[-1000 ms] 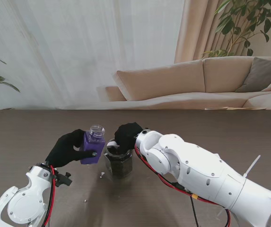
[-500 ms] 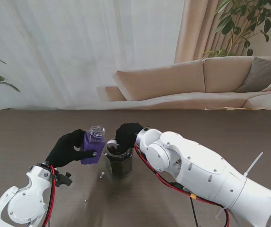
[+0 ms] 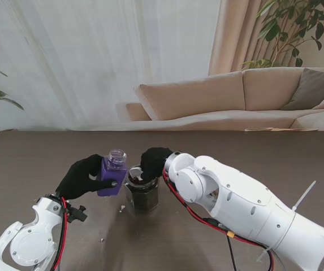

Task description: Portion coffee beans from the glass jar into the coffee jar

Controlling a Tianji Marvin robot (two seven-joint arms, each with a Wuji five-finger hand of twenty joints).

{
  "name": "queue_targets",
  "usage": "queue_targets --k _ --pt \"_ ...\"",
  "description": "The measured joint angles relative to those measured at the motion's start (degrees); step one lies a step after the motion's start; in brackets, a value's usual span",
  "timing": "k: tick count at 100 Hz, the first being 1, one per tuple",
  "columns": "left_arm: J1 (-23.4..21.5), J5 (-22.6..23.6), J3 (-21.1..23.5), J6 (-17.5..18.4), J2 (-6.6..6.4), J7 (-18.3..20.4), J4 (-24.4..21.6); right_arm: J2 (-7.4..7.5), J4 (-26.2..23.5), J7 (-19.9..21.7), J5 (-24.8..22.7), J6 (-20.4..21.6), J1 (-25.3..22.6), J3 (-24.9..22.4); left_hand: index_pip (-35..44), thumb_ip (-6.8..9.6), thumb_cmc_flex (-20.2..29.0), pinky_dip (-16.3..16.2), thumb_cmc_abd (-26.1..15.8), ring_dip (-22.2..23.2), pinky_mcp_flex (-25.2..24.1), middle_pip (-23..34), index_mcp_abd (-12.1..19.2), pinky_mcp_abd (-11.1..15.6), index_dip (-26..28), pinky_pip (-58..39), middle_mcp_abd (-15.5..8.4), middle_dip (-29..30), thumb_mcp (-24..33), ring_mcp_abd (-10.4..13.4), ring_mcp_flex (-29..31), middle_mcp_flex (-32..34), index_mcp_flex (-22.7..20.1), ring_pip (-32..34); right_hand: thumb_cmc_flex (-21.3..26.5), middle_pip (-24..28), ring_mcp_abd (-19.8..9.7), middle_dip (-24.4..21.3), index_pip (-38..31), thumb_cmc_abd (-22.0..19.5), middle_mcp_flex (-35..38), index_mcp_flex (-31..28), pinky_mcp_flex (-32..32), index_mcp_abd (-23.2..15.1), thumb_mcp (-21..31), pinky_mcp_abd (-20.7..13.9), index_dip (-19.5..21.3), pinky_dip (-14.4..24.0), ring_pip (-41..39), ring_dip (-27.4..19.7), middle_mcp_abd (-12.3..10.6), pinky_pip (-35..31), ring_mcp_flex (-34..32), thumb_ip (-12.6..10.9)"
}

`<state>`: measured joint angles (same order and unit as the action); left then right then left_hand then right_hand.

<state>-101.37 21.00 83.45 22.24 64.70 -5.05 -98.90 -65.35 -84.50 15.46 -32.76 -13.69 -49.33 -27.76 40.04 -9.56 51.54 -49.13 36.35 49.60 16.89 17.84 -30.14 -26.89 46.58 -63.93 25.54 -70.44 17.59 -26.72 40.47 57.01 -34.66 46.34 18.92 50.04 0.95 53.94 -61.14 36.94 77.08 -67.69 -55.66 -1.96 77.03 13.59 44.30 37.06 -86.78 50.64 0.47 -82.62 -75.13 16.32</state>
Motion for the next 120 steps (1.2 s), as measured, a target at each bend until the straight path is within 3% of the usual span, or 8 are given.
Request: queue_targets --k 58,120 --pt "0.10 0.02 -0.30 -0.33 0.00 -0.02 0.13 -0.28 0.10 0.77 3.04 -1.79 -0.18 -0.35 0.00 0.00 0.00 0.00 0.00 0.00 -0.02 0.00 0.00 0.00 0.00 0.00 0.00 0.00 0.00 -0.01 0.00 0.00 0.00 0.00 -0.59 4.25 0.55 -0.68 0.05 0.34 0.54 -2.25 0.01 0.29 0.09 0.05 0.90 1.30 -3.13 1.45 0.48 -3.92 -0.02 -3.34" --pt "0.03 0.11 -0.46 -0.69 0.01 -0.18 0.19 -0.38 -0.30 1.59 6.43 -3.56 -1.34 -2.32 0.00 0.00 0.00 -0.01 0.00 0.00 -0.03 0.00 0.00 0.00 0.00 0.00 0.00 0.00 0.00 -0.02 -0.01 0.00 0.00 0.00 -0.54 6.55 0.60 -1.73 -0.97 0.93 0.54 -2.33 0.01 0.32 0.17 0.05 0.74 1.31 -4.38 2.11 0.49 -6.00 -0.02 -3.38"
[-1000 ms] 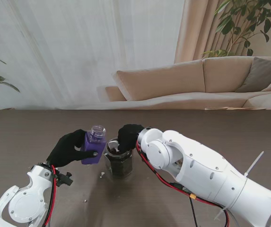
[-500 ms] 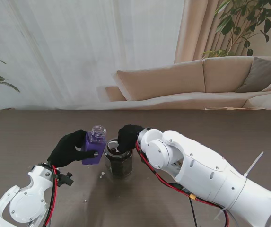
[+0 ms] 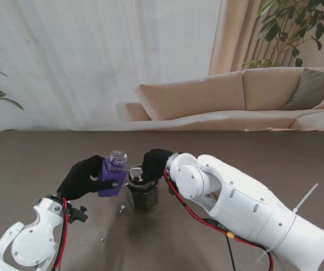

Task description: Portion coffee beans from the glass jar into the coffee jar

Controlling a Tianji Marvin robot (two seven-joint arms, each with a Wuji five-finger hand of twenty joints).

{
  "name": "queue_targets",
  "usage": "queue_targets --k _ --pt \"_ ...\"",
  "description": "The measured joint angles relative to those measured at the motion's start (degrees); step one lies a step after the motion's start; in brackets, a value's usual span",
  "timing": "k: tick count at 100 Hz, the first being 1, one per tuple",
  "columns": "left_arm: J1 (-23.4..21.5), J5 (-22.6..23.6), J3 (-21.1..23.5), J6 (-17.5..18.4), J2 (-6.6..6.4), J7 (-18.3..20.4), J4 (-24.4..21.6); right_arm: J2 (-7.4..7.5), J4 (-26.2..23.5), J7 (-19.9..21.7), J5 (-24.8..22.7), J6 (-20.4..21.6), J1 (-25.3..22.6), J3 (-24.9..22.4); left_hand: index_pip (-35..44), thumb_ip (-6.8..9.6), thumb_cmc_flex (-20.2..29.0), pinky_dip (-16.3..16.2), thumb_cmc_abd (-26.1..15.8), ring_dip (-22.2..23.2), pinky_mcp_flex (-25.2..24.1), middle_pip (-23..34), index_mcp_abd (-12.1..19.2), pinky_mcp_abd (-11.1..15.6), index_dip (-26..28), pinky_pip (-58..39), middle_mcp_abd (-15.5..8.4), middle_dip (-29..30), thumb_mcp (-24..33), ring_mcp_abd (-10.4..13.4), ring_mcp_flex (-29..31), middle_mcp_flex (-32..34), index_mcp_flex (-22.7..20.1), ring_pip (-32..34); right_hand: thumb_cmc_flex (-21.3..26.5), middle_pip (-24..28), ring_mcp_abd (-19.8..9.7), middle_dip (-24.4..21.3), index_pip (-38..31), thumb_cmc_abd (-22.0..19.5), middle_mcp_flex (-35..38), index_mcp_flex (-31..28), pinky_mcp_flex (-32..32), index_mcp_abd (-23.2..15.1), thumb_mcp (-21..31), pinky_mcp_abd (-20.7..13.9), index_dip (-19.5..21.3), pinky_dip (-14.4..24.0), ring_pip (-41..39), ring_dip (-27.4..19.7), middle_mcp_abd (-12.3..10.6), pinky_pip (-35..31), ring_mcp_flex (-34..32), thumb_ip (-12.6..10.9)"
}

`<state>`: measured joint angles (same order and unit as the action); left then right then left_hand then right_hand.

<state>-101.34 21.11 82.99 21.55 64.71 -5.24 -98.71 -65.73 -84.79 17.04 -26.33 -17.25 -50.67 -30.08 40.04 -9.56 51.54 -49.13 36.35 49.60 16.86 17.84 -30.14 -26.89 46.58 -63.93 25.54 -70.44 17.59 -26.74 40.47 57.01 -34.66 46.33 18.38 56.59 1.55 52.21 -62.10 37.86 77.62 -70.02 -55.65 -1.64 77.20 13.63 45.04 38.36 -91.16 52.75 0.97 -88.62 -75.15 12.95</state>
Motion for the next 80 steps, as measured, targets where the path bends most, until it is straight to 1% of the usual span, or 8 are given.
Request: queue_targets --k 27,44,80 --pt "0.03 -0.05 -0.04 -0.06 0.00 0.06 0.01 0.00 -0.04 0.00 1.23 -1.57 -0.17 -0.39 0.00 0.00 0.00 0.00 0.00 0.00 -0.01 0.00 0.00 0.00 0.00 0.00 0.00 0.00 0.00 -0.01 0.00 0.00 0.00 0.00 0.00 0.56 0.04 -0.38 -0.50 0.25 0.00 0.00 0.00 0.03 0.05 0.00 -0.57 0.00 -0.49 0.15 0.03 -0.60 0.00 0.00" --pt "-0.05 0.05 0.02 -0.08 0.00 -0.01 0.01 -0.30 0.34 -0.55 2.40 -2.73 -0.16 -0.79 0.00 0.00 0.00 0.00 0.00 0.00 -0.01 0.00 0.00 -0.01 0.00 0.00 0.00 0.00 0.00 -0.01 0.00 0.00 0.00 0.00 0.08 0.59 0.10 -0.57 -0.53 0.57 0.00 -0.01 0.00 0.07 0.06 0.01 -0.68 0.00 -0.51 0.52 0.06 -0.65 0.00 0.00" --pt "-0.10 0.02 0.01 -0.16 -0.01 0.21 0.00 -0.48 1.00 -0.73 3.09 -2.90 -0.51 -2.30 0.00 0.00 0.00 0.00 0.00 0.00 -0.02 0.00 0.00 -0.01 0.00 0.00 0.00 0.00 0.00 -0.02 0.00 0.00 0.00 0.00 0.09 0.60 0.15 -0.99 -0.54 0.58 0.00 -0.01 0.00 0.10 0.06 0.01 -0.72 0.00 -0.51 0.52 0.09 -0.66 0.00 0.00"
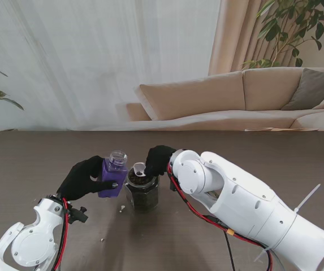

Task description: Portion coffee beans from the glass jar into the coffee jar

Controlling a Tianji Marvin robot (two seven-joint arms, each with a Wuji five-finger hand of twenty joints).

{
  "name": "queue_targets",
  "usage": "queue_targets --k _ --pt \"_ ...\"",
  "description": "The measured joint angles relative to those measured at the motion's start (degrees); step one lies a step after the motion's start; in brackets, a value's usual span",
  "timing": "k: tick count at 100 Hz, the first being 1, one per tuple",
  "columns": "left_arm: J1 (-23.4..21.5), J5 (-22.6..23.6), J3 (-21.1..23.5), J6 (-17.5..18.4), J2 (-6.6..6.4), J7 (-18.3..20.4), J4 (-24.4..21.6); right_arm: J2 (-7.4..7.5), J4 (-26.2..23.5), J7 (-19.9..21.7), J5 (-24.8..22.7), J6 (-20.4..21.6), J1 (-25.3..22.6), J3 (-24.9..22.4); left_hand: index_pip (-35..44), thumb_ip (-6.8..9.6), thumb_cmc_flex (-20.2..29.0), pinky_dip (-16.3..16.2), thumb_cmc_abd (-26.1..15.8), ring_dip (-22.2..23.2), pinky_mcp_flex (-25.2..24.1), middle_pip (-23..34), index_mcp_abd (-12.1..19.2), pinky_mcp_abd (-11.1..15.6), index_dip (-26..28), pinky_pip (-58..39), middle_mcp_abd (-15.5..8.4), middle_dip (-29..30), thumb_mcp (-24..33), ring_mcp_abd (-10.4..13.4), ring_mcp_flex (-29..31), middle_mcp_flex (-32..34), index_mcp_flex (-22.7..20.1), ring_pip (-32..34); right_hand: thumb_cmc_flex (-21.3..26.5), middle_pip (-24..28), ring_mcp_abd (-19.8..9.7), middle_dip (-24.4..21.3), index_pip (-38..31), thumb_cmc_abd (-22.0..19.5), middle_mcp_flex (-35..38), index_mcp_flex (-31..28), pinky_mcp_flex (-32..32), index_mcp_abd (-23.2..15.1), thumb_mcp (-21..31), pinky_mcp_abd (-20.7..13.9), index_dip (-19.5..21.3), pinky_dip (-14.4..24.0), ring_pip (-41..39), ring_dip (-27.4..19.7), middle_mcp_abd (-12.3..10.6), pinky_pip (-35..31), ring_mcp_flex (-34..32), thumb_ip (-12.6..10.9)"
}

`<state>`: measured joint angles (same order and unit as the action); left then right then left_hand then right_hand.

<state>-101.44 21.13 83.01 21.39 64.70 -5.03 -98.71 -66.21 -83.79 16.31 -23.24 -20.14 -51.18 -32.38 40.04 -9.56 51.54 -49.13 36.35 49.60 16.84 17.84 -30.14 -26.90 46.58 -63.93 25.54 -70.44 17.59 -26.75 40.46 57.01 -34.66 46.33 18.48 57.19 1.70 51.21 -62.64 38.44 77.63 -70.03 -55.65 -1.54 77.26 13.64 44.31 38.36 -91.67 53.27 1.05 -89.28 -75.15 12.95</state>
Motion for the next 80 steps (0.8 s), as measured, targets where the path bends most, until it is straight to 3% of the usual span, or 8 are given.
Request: queue_targets --k 21,45,80 --pt "-0.01 0.05 -0.10 -0.31 -0.02 0.16 0.05 0.23 -1.05 -0.01 0.24 -0.81 -1.31 -2.34 0.00 0.00 0.00 0.00 0.00 0.00 -0.01 0.00 0.00 0.00 0.00 0.00 0.00 0.00 0.00 0.00 0.00 0.00 0.00 0.00 0.00 0.00 0.03 0.00 0.00 0.01 0.00 0.00 0.00 0.03 0.00 0.02 -0.01 0.00 0.00 0.00 0.02 -0.01 0.00 0.00" --pt "-0.09 0.18 -0.57 -1.06 -0.15 0.80 0.20 1.41 -5.37 1.35 -0.52 -3.28 -2.94 -5.82 0.00 0.00 0.00 0.00 0.00 0.00 -0.01 0.00 0.00 0.00 0.00 0.00 0.00 0.00 0.00 0.00 0.00 0.00 0.00 0.00 0.03 0.00 0.09 -0.01 -0.01 0.01 0.00 0.00 0.00 0.07 0.01 0.56 -0.11 0.00 0.00 0.00 0.08 -0.01 0.00 0.00" --pt "0.21 -0.07 -1.80 -2.27 -0.34 2.00 1.26 1.92 -9.97 1.45 -1.18 -6.98 -3.50 -9.41 0.00 0.00 0.00 0.00 0.00 0.00 -0.22 0.00 0.00 -0.01 0.00 0.00 0.00 0.00 0.00 -0.05 -0.01 0.00 0.00 0.00 0.09 0.00 0.22 -0.02 -0.01 0.01 0.00 0.00 0.00 0.24 0.01 0.75 -0.14 0.00 -0.01 0.00 0.20 -0.01 0.00 0.00"
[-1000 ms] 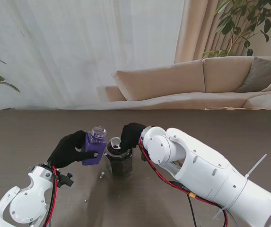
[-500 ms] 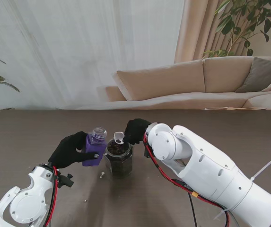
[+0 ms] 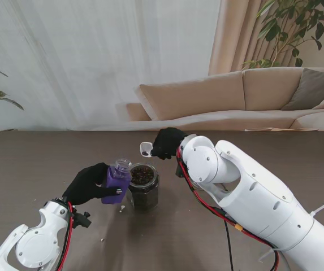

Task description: Portion coffee beans from the glass jar into the coffee jar

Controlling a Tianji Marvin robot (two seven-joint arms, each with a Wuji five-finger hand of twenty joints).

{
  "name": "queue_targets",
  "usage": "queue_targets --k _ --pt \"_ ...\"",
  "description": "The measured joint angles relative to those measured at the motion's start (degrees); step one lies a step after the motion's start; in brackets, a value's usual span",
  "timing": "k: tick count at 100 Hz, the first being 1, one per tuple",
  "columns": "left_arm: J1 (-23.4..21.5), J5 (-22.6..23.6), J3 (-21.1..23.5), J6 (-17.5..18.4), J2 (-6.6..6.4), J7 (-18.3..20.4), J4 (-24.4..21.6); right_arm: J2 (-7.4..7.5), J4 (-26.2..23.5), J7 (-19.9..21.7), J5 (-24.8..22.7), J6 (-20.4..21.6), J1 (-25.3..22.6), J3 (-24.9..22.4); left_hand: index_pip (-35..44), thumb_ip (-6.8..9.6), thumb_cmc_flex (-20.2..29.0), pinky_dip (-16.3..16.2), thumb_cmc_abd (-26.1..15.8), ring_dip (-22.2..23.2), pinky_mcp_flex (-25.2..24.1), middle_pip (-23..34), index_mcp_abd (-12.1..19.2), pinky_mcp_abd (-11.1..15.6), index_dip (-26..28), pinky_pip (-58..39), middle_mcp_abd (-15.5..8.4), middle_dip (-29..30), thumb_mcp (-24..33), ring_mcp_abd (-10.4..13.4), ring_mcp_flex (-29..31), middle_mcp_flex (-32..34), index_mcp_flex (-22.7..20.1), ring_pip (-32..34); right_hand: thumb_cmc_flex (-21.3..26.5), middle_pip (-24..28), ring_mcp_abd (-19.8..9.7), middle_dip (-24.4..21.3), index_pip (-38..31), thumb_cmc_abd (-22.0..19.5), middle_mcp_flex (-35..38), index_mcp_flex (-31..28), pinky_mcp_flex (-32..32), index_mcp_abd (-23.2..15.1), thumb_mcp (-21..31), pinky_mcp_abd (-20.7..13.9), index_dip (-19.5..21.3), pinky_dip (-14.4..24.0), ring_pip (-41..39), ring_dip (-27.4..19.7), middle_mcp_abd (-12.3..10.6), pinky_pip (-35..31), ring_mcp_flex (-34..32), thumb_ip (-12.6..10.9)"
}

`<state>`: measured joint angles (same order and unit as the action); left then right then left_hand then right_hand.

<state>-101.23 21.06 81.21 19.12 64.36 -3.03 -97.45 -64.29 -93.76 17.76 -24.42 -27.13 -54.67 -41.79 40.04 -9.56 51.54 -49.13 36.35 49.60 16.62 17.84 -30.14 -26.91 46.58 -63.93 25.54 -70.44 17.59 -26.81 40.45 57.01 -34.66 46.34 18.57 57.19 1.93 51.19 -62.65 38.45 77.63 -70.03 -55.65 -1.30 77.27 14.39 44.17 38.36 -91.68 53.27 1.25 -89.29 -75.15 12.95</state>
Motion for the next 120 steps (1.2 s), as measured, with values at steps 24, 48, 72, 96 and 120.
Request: queue_targets --k 24,48,72,96,120 --pt "0.69 -0.35 -0.51 -0.16 -0.10 0.78 0.29 -0.05 -2.84 -1.36 0.19 -1.19 -0.61 -1.49 0.00 0.00 0.00 0.00 0.00 0.00 -0.01 0.00 0.00 0.00 0.00 0.00 0.00 0.00 0.00 -0.01 -0.01 0.00 0.00 0.00 0.03 0.00 0.07 -0.01 0.00 0.00 0.00 0.00 0.00 0.06 0.00 0.59 -0.01 0.00 0.00 0.00 0.04 0.00 0.00 0.00" --pt "1.93 -0.96 -0.99 0.02 -0.23 1.45 0.57 -0.03 -5.51 -1.90 0.09 -0.36 -2.07 -2.11 0.00 0.00 0.00 0.00 0.00 0.00 -0.02 0.00 0.00 0.00 0.00 0.00 0.00 0.00 0.00 -0.02 -0.01 0.00 0.00 0.00 0.06 0.00 0.15 -0.01 0.01 0.00 0.00 0.00 0.00 0.16 0.00 0.61 -0.02 0.00 0.00 0.00 0.13 0.00 0.00 0.00" --pt "2.95 -1.41 -1.42 0.41 -0.30 2.08 0.75 0.10 -7.28 -1.89 -0.31 1.87 -3.52 -2.03 0.00 0.00 0.00 0.00 0.00 0.00 -0.02 0.00 0.00 0.00 0.00 0.00 0.00 0.00 0.00 -0.03 -0.02 0.00 0.00 0.00 0.10 0.00 0.21 -0.01 0.07 -0.01 0.00 -0.01 0.00 0.24 0.00 0.63 -0.02 0.00 0.00 -0.04 0.18 0.00 0.00 0.00" --pt "3.08 -1.46 -1.26 1.20 -0.32 2.12 0.95 0.37 -7.55 -1.18 -1.23 3.80 -3.92 -1.41 0.00 0.00 0.00 0.00 0.00 0.00 -0.03 0.00 0.00 0.00 0.00 0.00 0.00 0.00 0.00 -0.03 -0.02 0.00 0.00 0.00 0.13 0.00 0.24 -0.01 0.14 -0.03 0.00 -0.01 0.00 0.28 0.00 0.64 -0.02 0.00 0.00 -0.06 0.20 0.00 0.00 0.00" --pt "3.23 -1.56 -1.18 2.17 -0.35 2.19 1.13 0.68 -7.22 -0.61 -2.46 8.39 -4.37 -1.47 0.00 0.00 0.00 0.00 0.00 0.00 -0.03 0.00 0.00 0.00 -0.01 0.00 0.00 0.00 0.00 -0.02 -0.02 0.00 0.00 0.00 -0.13 -0.73 0.24 -0.01 0.81 -1.19 0.01 -0.01 0.00 0.32 -0.04 0.64 0.19 -0.01 0.06 -0.61 0.22 0.00 0.00 0.00"
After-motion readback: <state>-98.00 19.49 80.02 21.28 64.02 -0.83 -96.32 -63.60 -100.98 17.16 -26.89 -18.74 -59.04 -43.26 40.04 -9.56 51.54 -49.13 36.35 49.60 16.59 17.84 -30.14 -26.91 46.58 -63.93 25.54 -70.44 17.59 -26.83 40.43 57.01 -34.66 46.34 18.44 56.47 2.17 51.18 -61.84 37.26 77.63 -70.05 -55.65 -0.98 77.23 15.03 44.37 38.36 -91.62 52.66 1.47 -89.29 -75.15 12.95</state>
